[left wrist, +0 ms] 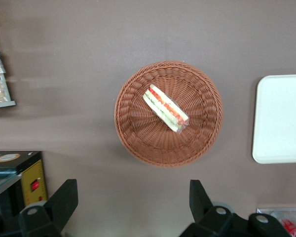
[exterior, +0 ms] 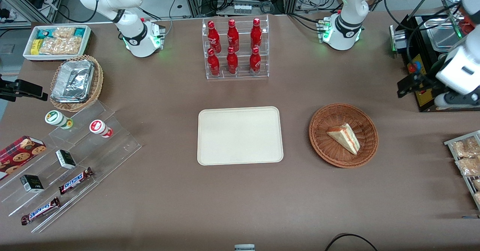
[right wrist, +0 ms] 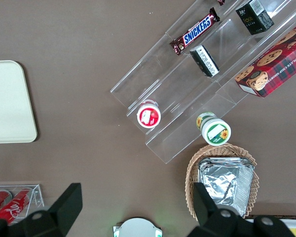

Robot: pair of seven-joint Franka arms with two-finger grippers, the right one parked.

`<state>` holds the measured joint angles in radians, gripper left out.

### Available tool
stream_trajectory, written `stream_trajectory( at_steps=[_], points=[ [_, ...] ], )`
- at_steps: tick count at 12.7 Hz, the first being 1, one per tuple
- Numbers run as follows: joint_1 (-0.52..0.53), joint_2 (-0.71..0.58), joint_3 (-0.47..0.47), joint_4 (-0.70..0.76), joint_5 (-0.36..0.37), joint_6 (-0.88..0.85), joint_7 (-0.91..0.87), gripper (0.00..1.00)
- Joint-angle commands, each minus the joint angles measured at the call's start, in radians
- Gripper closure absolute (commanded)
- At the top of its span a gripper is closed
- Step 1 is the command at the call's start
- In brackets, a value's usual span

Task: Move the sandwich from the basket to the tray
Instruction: 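Move the left gripper over the wrapped sandwich in the wicker basket, then lower the open left gripper around the sandwich and close it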

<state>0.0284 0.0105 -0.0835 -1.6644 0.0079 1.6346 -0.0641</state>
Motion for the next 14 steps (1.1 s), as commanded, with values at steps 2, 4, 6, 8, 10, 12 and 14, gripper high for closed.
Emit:
stream_trajectory(
  at_steps=[2, 4, 6, 8, 10, 12, 14],
  points=[
    [-0.008, -0.017, -0.015, -0.231, -0.016, 0.248, -0.205, 0.00],
    [-0.019, -0.017, -0.031, -0.357, -0.016, 0.425, -0.383, 0.00],
    [-0.051, -0.004, -0.044, -0.446, -0.014, 0.557, -0.570, 0.00],
    [-0.068, 0.006, -0.044, -0.518, -0.014, 0.666, -0.762, 0.00],
    [-0.082, 0.051, -0.048, -0.540, -0.009, 0.706, -0.819, 0.00],
    [-0.090, 0.095, -0.048, -0.541, -0.005, 0.720, -0.829, 0.00],
    [-0.090, 0.126, -0.050, -0.566, 0.004, 0.783, -0.829, 0.00]
  ],
)
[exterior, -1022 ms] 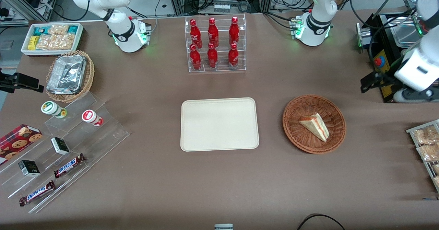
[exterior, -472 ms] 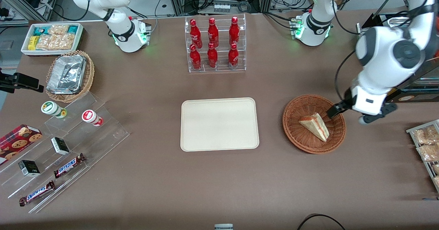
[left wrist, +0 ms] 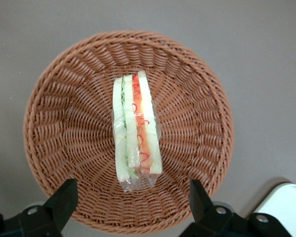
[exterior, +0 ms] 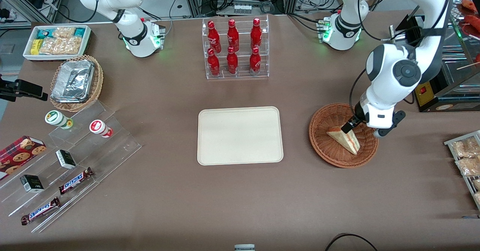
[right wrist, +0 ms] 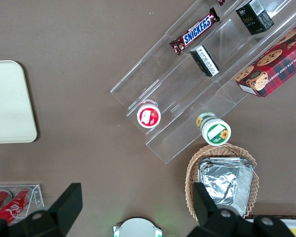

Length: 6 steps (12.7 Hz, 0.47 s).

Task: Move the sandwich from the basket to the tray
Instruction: 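Lower the open left gripper around the sandwich and close it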

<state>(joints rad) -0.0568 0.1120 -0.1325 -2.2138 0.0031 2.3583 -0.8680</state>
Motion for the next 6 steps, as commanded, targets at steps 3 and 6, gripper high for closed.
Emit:
stream_trajectory(
  at_steps=[3, 6],
  points=[
    [-0.005, 0.099, 0.001, -0.018, 0.011, 0.120, -0.025, 0.00],
    [-0.002, 0.144, 0.001, -0.017, 0.012, 0.151, -0.025, 0.62]
  ],
)
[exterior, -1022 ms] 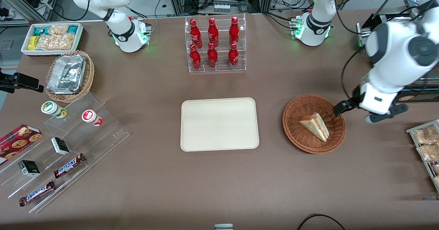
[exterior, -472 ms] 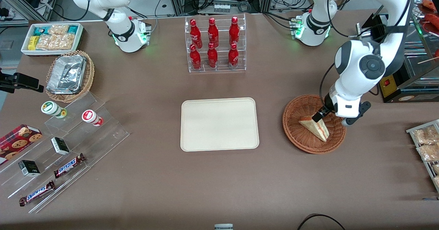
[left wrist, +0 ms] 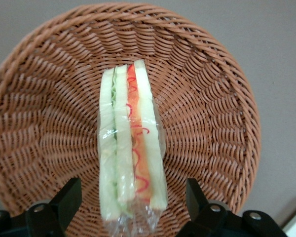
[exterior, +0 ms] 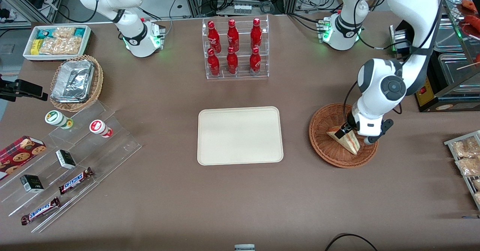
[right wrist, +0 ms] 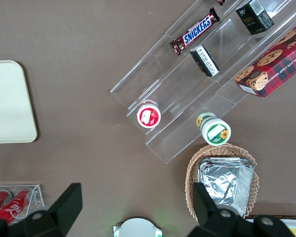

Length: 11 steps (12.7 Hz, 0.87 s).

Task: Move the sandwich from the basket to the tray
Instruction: 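Lower the open left gripper around the sandwich and close it, then lift the sandwich out of the basket and carry it toward the tray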

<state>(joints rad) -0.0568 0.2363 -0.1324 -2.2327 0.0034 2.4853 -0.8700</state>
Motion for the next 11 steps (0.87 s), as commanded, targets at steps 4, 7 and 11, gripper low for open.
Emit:
stream_trajectory(
  at_steps=[4, 7, 11],
  points=[
    [0.008, 0.021, 0.004, 0.028, 0.010, 0.017, -0.017, 1.00],
    [0.000, -0.034, 0.007, 0.118, 0.013, -0.116, -0.007, 1.00],
    [-0.082, -0.012, -0.018, 0.426, 0.030, -0.423, -0.006, 1.00]
  ],
)
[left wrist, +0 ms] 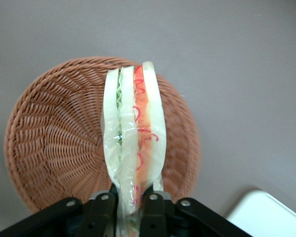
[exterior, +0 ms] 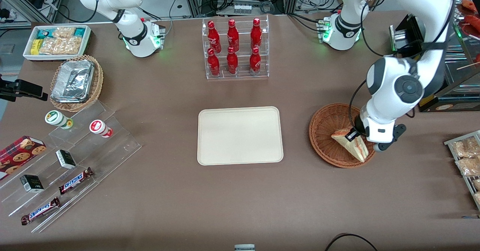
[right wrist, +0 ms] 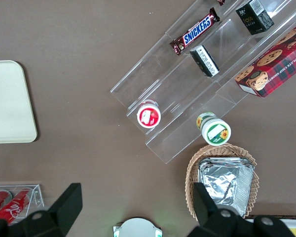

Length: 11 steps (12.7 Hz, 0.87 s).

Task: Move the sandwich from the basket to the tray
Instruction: 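Lift the sandwich out of the basket and carry it toward the tray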

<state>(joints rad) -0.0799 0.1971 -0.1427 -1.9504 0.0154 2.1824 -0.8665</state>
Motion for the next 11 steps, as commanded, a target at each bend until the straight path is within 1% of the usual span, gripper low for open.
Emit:
stream_trajectory(
  at_steps=[1, 3, 6, 9, 11],
  points=[
    [-0.102, 0.042, -0.008, 0.207, 0.017, -0.160, -0.012, 1.00],
    [-0.214, 0.082, -0.008, 0.286, 0.020, -0.179, -0.019, 1.00],
    [-0.349, 0.171, -0.008, 0.330, 0.017, -0.164, -0.014, 1.00],
    [-0.475, 0.328, -0.008, 0.459, 0.017, -0.159, -0.012, 1.00],
    [-0.546, 0.413, -0.008, 0.517, 0.017, -0.113, -0.014, 1.00]
  ],
)
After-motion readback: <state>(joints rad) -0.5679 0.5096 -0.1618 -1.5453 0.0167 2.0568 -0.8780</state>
